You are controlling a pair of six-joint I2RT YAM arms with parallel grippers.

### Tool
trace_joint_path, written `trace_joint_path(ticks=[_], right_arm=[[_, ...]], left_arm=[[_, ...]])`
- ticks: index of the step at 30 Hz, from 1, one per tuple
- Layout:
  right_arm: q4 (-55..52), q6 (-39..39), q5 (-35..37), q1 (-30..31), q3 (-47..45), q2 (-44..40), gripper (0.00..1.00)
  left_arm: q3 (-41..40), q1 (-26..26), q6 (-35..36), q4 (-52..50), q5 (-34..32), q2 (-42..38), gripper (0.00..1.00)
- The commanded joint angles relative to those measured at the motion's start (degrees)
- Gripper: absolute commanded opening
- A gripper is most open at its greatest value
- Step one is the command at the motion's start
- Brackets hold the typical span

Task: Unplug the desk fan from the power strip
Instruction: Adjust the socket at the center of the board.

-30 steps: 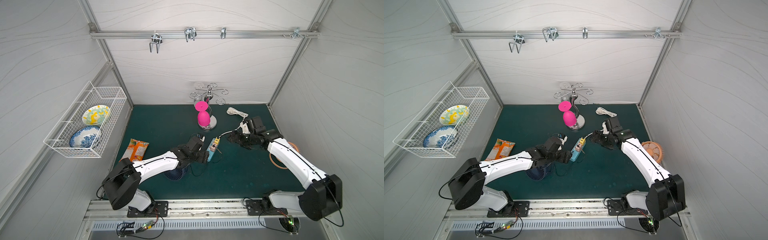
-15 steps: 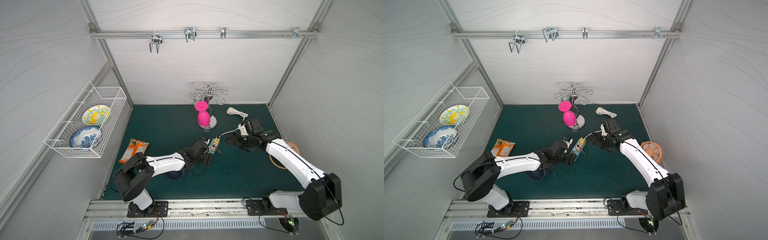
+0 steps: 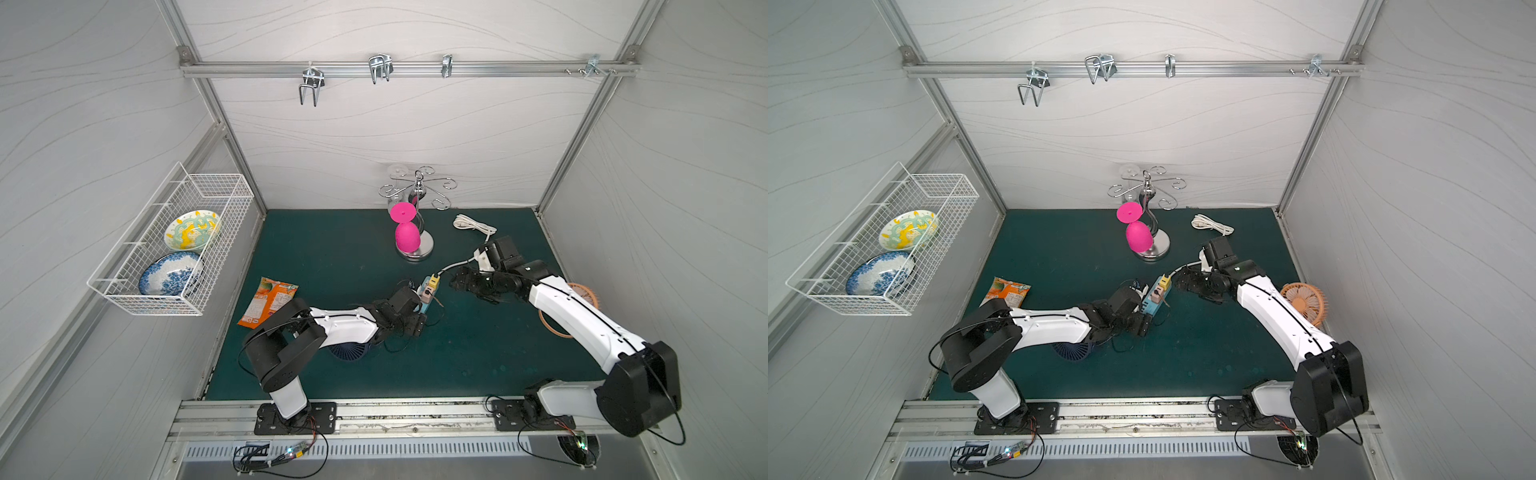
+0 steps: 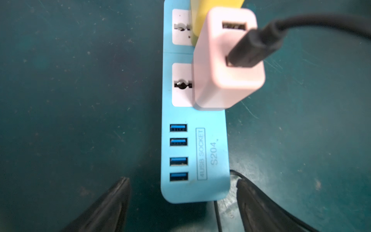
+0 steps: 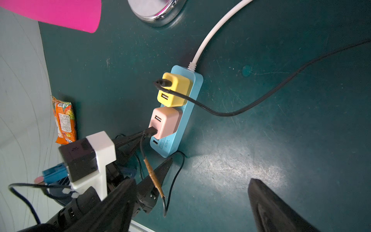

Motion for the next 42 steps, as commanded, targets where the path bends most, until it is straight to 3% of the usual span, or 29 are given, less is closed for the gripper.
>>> trace_joint_path(ticks=[1,6,19,30,36,39,42], right_arm=[[-1.4,0.3,0.5,0.5,-0.7,-0.4,0.91],[-1.0,0.6,0.4,0.6,-0.9,-0.4,0.91],[-6.7,1.7,4.2,1.3,2.9,3.0,0.91],[-7.8,2.9,4.9,1.4,3.9,3.6,0.91],[-7.7,3.1,5.9,1.4,3.3,2.9,0.91],[-7.7,3.1,6.3,1.2,3.1,2.8,0.91],[-8.2,3.0,6.5,0.9,3.4,3.0,0.91]], left_arm=[[2.4,-0.1,1.7,1.3,-2.6,1.7,0.87],[5.7,0.0,2.4,-3.5,-8.4,3.6,0.87],[2.2,-0.1,3.6,6.8,-3.2,2.9,0.78],[5.8,-0.3,4.6,8.2,-0.7,7.0,0.51],[9.2,-0.7,5.6,9.0,-0.5,9.2,0.45],[11.5,-0.9,6.5,8.7,-0.8,10.6,0.45],[12.0,-1.0,6.3,8.7,-1.9,10.8,0.63]])
